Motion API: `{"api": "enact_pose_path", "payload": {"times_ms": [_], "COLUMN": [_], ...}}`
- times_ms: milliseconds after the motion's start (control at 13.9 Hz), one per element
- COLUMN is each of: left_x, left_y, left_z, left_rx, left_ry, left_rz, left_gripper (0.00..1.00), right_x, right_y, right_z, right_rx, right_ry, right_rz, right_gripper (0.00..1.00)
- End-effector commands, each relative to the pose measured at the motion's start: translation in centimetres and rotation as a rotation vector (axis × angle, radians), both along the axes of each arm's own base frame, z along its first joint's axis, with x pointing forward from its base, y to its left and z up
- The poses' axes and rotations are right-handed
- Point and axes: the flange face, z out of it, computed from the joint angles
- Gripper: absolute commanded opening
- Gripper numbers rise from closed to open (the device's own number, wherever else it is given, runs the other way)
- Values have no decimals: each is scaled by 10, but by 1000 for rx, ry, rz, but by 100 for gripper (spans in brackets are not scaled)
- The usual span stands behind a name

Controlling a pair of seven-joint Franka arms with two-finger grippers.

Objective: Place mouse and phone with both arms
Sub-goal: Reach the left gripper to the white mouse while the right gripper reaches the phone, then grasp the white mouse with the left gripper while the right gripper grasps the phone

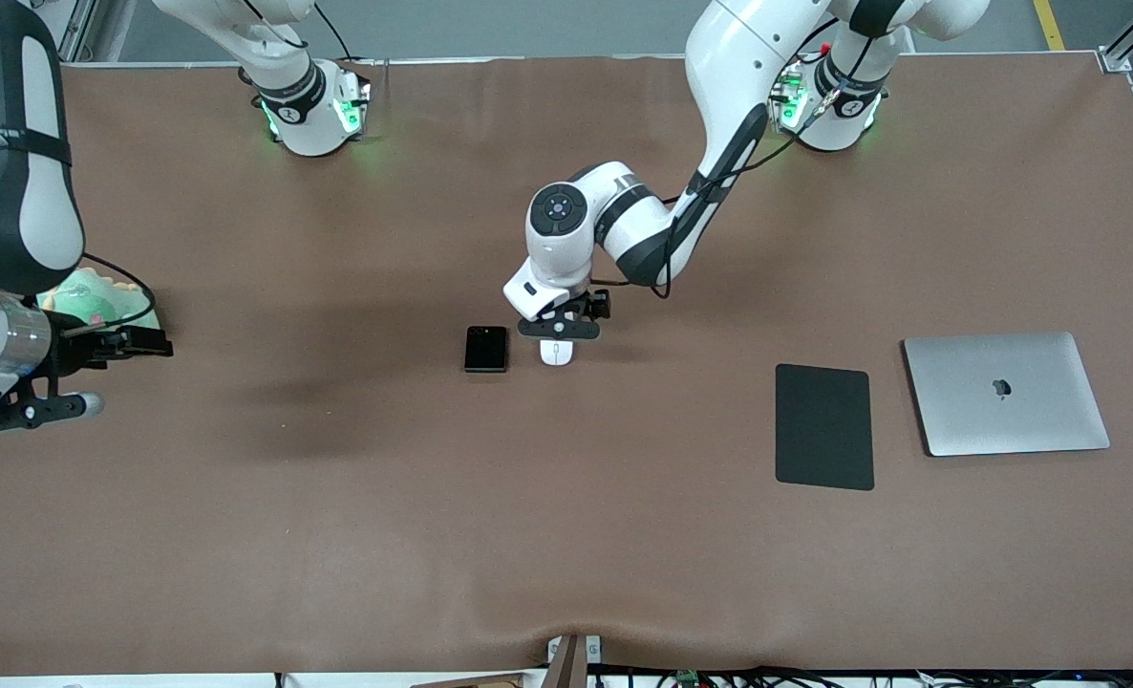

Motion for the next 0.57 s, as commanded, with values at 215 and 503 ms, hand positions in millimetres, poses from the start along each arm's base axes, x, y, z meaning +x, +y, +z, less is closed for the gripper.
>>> {"api": "enact_pose_path", "payload": {"times_ms": [215, 503], "left_x": [8, 10], "left_y": [-24, -24], "left_z": [-29, -38], "left_rx": [-3, 3], "left_ry": [-36, -78], "left_rz": [48, 11], "left_gripper": [100, 100], "right_x": [9, 4], "right_y": [13, 44], "right_z": [-40, -65], "right_rx": [87, 161], "right_ry": [55, 100], "right_rz": [-23, -31], "right_gripper": [100, 100]}}
